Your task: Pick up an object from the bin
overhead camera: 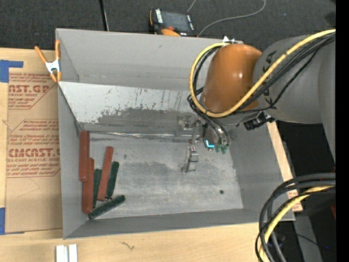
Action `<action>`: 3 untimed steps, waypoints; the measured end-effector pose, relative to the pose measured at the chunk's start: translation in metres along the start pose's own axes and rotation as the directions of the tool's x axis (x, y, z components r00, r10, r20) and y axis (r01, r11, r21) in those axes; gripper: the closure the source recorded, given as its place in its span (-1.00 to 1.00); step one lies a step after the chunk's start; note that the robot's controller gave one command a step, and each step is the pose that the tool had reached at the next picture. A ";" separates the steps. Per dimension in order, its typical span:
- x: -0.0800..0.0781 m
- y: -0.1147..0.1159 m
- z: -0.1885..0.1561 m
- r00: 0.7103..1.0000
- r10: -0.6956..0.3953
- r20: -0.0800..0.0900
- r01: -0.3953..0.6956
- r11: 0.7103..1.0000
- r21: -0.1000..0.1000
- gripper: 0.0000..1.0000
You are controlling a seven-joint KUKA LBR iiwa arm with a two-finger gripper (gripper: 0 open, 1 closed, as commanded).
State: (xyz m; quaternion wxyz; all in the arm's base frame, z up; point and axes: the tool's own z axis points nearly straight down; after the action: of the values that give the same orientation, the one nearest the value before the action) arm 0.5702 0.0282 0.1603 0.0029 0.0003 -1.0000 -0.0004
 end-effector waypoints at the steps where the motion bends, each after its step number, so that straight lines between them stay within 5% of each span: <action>1: 0.010 0.083 0.076 0.998 -0.058 0.000 0.058 0.998 -0.002 -1.00; 2: 0.036 0.195 0.065 0.980 -0.201 0.008 0.201 0.980 -0.002 -1.00; 3: 0.035 0.191 0.066 0.981 -0.194 0.007 0.194 0.981 0.000 1.00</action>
Offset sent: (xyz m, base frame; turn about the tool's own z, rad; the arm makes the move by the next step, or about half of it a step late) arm -0.0073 0.0773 -0.0711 -0.0502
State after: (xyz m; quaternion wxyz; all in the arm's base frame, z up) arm 0.5348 0.2192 0.0950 -0.0006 0.0977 -0.9952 -0.0008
